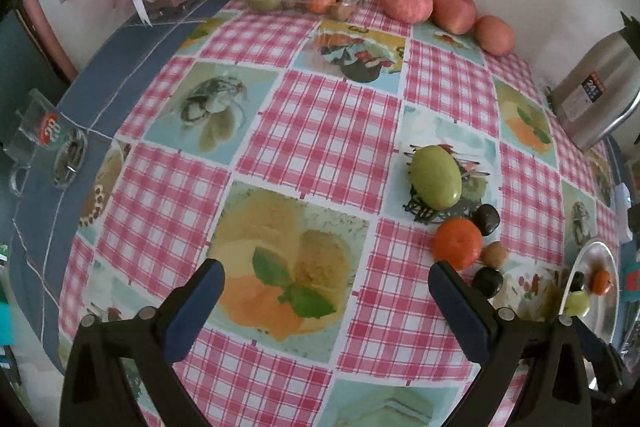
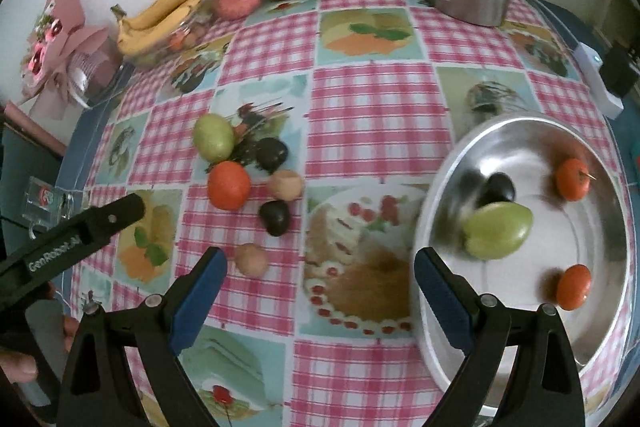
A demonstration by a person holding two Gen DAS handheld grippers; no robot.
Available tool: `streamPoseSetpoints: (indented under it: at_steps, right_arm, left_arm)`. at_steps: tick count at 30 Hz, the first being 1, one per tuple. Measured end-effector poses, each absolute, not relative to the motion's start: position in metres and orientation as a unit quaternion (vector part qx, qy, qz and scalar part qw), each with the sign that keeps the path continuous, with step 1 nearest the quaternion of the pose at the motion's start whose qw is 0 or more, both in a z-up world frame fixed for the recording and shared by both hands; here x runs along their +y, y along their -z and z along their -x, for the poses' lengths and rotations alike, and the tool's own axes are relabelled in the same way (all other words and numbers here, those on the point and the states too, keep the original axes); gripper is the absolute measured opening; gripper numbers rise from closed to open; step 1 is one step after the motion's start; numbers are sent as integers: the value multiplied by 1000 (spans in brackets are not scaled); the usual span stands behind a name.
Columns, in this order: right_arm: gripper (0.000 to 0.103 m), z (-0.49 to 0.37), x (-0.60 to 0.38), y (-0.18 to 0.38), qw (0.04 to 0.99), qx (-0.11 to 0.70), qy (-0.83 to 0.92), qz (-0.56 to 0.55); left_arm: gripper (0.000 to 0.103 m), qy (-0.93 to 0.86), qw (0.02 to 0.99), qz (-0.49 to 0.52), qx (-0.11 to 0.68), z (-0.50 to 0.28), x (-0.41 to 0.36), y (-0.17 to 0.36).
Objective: Organize fruits
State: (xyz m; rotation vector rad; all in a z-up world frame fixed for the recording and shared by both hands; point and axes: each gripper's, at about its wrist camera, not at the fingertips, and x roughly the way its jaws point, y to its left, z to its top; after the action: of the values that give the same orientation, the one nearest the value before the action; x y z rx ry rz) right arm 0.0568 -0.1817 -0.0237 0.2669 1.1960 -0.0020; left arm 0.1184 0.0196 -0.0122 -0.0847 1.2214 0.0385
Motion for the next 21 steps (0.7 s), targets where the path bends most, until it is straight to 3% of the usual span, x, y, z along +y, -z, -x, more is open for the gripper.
streamPoseSetpoints:
  at_steps: [21]
  right_arm:
    - [95,-55,-213,18,822,549,53,-144]
  left_arm:
    - [103,6,803,74,591,-120,6,33]
